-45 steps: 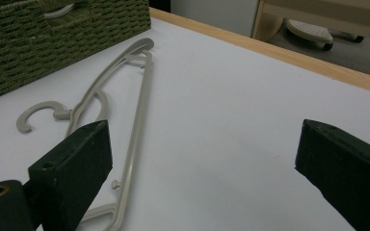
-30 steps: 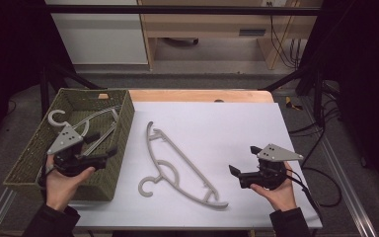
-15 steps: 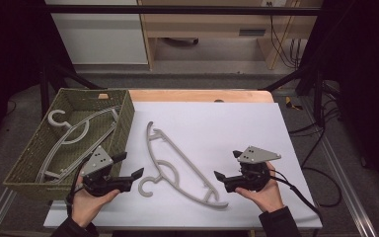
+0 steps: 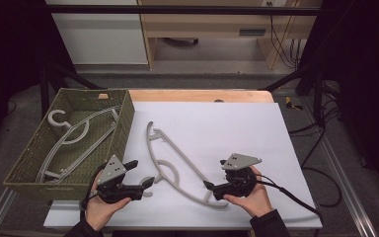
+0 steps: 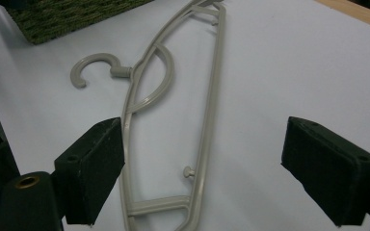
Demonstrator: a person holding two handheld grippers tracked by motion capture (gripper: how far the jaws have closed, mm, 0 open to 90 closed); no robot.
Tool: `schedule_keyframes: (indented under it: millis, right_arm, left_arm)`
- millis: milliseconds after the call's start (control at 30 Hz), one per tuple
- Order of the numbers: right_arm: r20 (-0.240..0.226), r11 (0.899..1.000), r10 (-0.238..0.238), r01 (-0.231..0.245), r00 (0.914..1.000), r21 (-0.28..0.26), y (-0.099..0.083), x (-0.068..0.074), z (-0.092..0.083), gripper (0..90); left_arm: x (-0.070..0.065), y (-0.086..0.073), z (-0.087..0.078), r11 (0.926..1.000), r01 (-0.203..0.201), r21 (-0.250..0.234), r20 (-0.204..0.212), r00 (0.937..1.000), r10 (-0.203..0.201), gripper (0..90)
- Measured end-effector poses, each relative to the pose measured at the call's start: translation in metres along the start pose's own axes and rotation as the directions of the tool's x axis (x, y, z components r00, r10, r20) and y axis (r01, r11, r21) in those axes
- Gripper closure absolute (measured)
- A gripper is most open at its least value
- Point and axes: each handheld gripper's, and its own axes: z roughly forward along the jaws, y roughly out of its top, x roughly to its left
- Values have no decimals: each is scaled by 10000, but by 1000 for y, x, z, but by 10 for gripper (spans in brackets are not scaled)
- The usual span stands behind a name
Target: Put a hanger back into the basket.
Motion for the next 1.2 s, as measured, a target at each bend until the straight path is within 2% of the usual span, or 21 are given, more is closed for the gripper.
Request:
schedule_keyframes:
  millis: [100,233,500,767,967,1200]
  right_arm:
    - [-66,9998,-76,77,9999,175,1,5,6,150]
    - [-194,9974,-478,488,9987,524,1,16,17,154]
    - [-681,9918,-543,617,9962,1123,2,30,43,231]
    - [-906,9808,-527,686,9945,1824,1,41,63,348]
    - [-860,9654,-484,687,9951,2516,-3,46,77,463]
    - [-1028,9579,-79,371,9947,2848,-6,45,87,627]
  left_arm:
    - [0,-1,3,10000,-53,21,-53,10000,53,185]
    - [2,0,1,9999,51,-109,-109,9999,-52,180]
    - [5,2,-5,9994,145,-317,-116,9998,-148,178]
    - [6,3,-9,9990,190,-408,-198,9996,-198,180]
    - [7,4,-9,9990,222,-391,-201,9995,-230,179]
    - [6,4,-9,9991,209,-377,-160,9996,-215,180]
